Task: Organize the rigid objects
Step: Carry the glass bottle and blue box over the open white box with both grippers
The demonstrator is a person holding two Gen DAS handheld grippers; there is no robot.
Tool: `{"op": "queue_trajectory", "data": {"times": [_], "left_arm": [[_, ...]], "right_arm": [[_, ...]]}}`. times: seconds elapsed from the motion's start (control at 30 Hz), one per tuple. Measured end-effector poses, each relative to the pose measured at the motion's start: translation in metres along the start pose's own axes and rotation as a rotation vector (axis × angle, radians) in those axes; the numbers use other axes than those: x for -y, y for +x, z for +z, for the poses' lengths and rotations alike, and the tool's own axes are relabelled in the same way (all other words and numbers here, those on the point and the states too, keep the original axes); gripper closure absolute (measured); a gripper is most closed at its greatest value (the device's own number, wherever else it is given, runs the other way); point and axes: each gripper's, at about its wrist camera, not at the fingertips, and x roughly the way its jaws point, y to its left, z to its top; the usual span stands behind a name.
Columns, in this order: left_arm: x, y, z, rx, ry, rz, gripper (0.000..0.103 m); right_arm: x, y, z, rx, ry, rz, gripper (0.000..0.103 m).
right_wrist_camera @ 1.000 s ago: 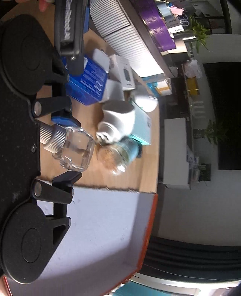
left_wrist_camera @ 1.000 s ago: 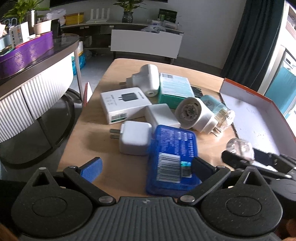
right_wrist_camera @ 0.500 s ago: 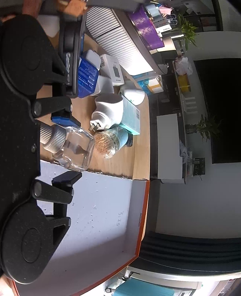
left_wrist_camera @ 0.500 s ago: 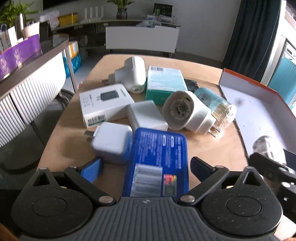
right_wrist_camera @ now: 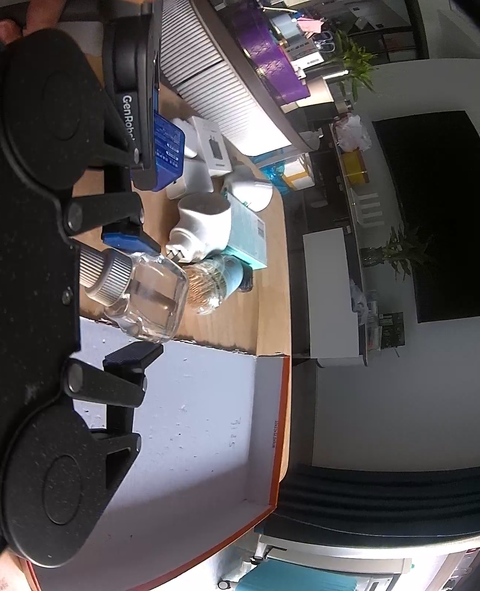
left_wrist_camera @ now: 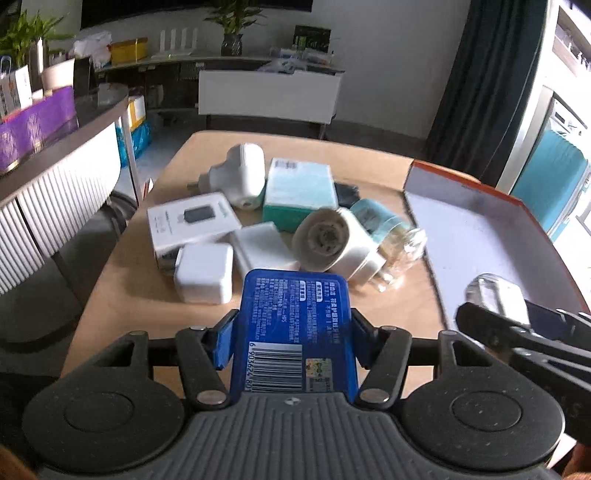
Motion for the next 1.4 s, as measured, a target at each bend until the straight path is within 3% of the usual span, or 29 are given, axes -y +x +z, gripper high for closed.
{"op": "queue_trajectory", "data": {"times": [0.3, 0.93, 1.4], "left_arm": [[0.026, -0.01, 0.02, 0.005, 0.015, -0.044, 0.042], [0.09, -0.005, 0.058, 0.029, 0.088, -0.158, 0.042], [0.128, 0.006, 0.085, 0.04, 0.107, -0.207, 0.042]], "right_arm": [[0.013, -0.017, 0.017, 0.037, 0.032, -0.009, 0.041], [0.078, -0.038, 0.048, 0.093, 0.155, -0.136, 0.041], [0.112, -0.038, 0.07, 0.115, 0.173, -0.186, 0.041]]}}
